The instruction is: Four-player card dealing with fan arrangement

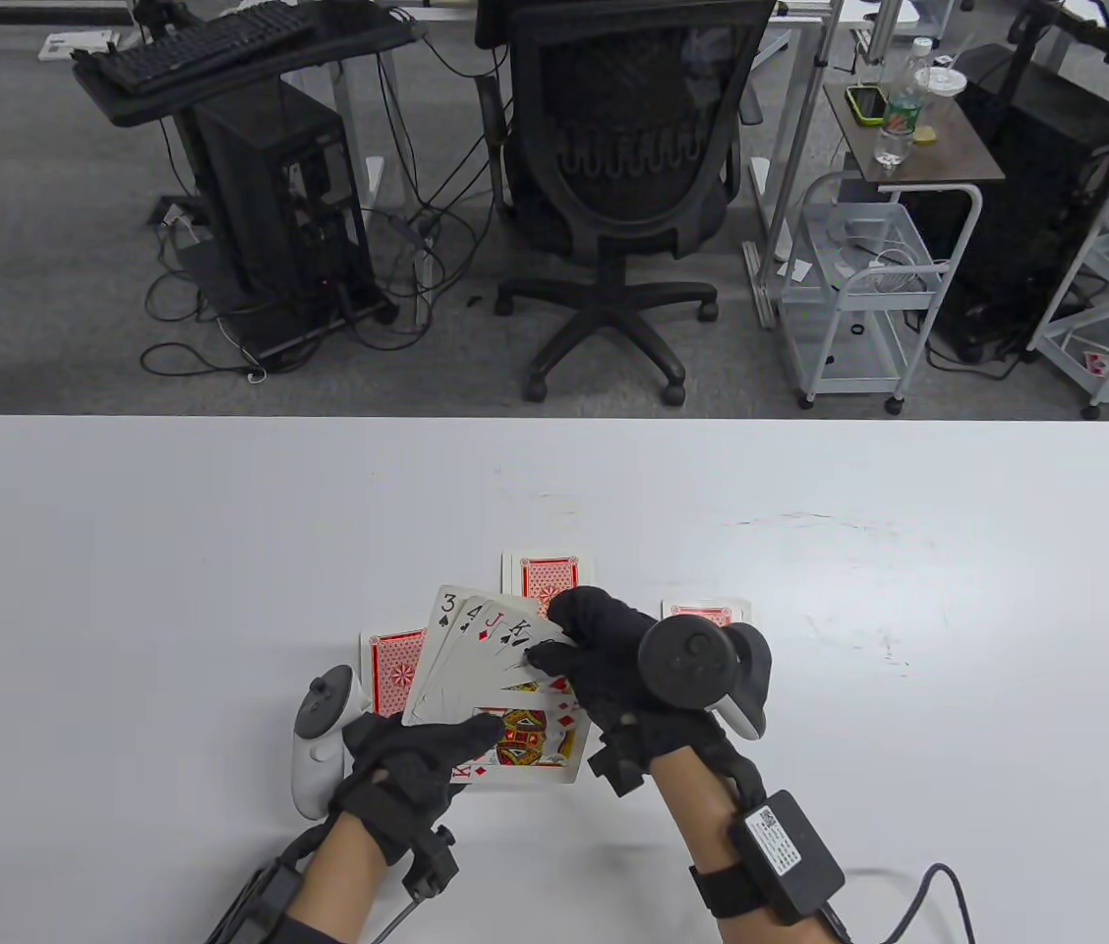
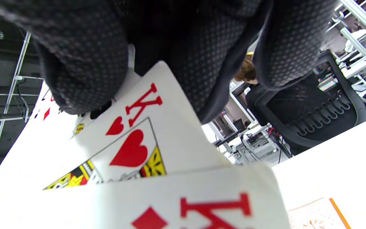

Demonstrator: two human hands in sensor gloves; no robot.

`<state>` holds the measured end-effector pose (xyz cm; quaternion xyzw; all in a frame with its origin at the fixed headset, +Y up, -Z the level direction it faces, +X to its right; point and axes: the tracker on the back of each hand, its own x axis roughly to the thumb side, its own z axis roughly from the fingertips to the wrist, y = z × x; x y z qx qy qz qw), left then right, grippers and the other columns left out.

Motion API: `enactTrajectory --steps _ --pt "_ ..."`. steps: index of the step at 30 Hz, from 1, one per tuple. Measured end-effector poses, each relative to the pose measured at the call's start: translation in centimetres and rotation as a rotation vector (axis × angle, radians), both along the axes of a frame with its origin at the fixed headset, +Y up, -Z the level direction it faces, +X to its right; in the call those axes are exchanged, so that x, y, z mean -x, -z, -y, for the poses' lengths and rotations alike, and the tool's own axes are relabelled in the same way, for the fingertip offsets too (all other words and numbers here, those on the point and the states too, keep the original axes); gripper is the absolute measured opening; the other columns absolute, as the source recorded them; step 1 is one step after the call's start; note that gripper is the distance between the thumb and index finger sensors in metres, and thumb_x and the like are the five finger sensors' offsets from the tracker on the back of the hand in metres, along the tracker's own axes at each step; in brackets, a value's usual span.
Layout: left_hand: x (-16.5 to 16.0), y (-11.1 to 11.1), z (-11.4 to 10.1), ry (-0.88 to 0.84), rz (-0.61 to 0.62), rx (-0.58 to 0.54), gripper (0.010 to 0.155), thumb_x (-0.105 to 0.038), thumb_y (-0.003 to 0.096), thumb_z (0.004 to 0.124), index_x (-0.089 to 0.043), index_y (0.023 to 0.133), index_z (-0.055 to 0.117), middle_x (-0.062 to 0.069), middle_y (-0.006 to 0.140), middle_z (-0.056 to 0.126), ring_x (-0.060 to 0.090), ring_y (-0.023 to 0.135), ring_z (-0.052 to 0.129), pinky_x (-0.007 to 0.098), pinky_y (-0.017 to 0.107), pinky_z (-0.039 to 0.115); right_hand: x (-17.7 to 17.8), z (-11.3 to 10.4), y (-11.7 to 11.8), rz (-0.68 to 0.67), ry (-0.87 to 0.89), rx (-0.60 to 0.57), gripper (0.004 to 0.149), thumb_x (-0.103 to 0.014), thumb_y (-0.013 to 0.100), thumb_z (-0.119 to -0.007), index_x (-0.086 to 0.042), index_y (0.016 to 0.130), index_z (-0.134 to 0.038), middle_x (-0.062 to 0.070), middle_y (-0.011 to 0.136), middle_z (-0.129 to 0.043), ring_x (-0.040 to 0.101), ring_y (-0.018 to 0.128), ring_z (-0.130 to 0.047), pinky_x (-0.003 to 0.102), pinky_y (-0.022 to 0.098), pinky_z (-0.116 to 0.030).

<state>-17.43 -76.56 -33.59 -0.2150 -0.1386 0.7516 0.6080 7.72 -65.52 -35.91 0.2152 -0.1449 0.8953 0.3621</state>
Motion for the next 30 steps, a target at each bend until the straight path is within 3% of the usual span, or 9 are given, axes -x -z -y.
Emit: enactTrajectory --steps 7,18,25,30 --pt "0.0 0.1 0.1 -0.014 0.006 0.014 0.056 -0.022 0.0515 0.083 -0.044 0.1 0.064 -0.011 0.102 0.08 0.032 0.089 0.091 0.049 0.06 0.084 -0.6 0.4 0.5 -0.049 0.068 0.001 0.044 -0.024 0.045 -0.086 -0.012 0.086 -0.076 0.007 0.074 -0.089 0.026 0.054 -0.105 0.062 0.053 -0.072" --pt "-0.6 0.0 0.2 0.058 0.053 0.023 0.056 -0.021 0.0508 0.083 -0.041 0.1 0.065 -0.009 0.101 0.081 0.032 0.087 0.094 0.049 0.057 0.085 -3.3 -1.2 0.1 0.118 0.118 -0.183 0.05 -0.022 0.044 -0.088 -0.022 0.092 -0.075 -0.001 0.076 -0.091 0.025 0.057 -0.104 0.06 0.054 -0.072" --pt "-1.4 0.0 0.6 0.213 0.157 0.026 0.056 -0.021 0.0501 0.084 -0.039 0.1 0.067 -0.007 0.1 0.083 0.033 0.084 0.095 0.05 0.055 0.087 -6.2 -2.7 0.0 0.096 0.368 -0.224 0.044 -0.02 0.042 -0.089 -0.032 0.084 -0.081 -0.006 0.076 -0.092 0.024 0.06 -0.102 0.063 0.056 -0.068" --pt "-2.0 0.0 1.0 0.237 0.197 0.047 0.056 -0.02 0.0498 0.084 -0.038 0.1 0.067 -0.007 0.099 0.083 0.034 0.084 0.096 0.05 0.054 0.087 -7.2 -3.3 -0.2 0.11 0.374 -0.288 0.043 -0.02 0.041 -0.089 -0.034 0.081 -0.084 -0.007 0.076 -0.092 0.023 0.061 -0.101 0.063 0.057 -0.068"
